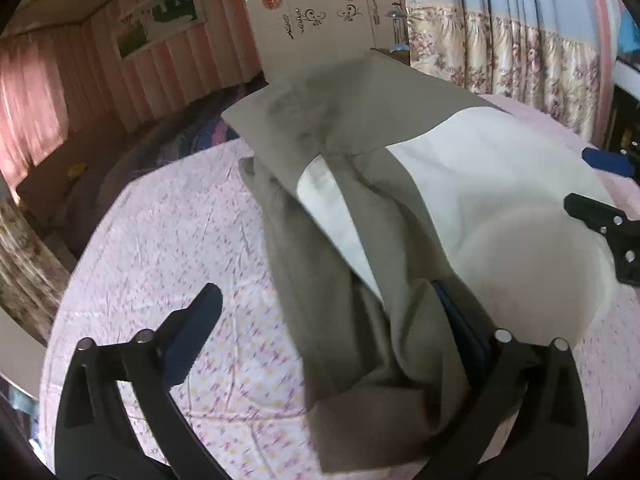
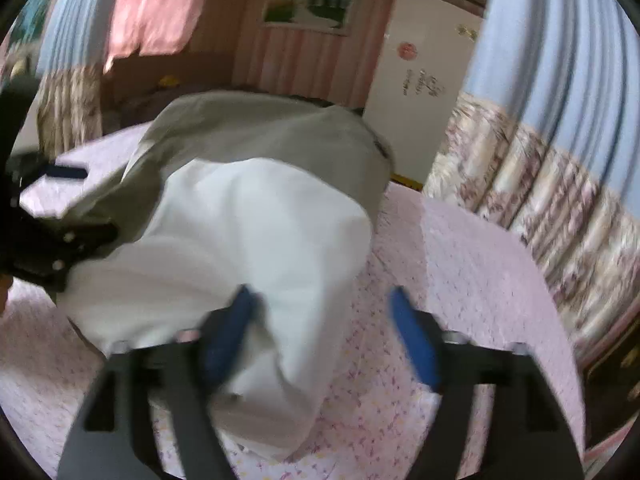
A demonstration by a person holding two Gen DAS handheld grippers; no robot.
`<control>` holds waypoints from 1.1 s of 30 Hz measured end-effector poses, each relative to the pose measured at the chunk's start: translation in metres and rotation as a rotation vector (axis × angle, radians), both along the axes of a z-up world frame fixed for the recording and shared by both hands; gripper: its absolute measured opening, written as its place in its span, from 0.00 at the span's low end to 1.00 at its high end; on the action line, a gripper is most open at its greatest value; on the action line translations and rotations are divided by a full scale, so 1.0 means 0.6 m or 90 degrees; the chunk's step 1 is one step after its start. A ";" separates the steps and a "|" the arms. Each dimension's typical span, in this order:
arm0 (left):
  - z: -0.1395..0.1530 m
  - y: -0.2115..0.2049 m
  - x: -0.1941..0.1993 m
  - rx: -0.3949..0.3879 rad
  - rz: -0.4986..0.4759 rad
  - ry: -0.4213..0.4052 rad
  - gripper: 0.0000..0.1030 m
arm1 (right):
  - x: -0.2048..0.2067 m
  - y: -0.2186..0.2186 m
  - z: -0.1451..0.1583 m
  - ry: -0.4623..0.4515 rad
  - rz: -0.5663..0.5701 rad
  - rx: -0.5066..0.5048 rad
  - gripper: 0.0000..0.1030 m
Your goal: Fold large clothes
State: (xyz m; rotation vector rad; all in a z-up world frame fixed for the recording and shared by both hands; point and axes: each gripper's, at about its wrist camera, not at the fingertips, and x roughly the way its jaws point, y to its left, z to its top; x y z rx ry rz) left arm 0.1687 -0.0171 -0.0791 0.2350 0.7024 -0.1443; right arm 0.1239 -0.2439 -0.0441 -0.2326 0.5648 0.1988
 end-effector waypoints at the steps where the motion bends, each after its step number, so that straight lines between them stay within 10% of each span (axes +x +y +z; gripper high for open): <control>1: -0.002 0.011 -0.005 -0.011 -0.010 0.002 0.97 | -0.001 -0.008 0.003 0.002 -0.005 0.020 0.87; 10: 0.010 0.070 -0.055 -0.103 -0.019 -0.005 0.97 | -0.080 -0.058 0.025 -0.015 -0.062 0.144 0.98; 14: 0.037 0.059 -0.097 -0.070 0.035 -0.065 0.97 | -0.116 -0.064 0.029 -0.048 -0.103 0.197 0.98; 33: 0.042 0.059 -0.174 -0.093 0.124 -0.236 0.97 | -0.174 -0.003 0.005 -0.170 -0.146 0.197 0.98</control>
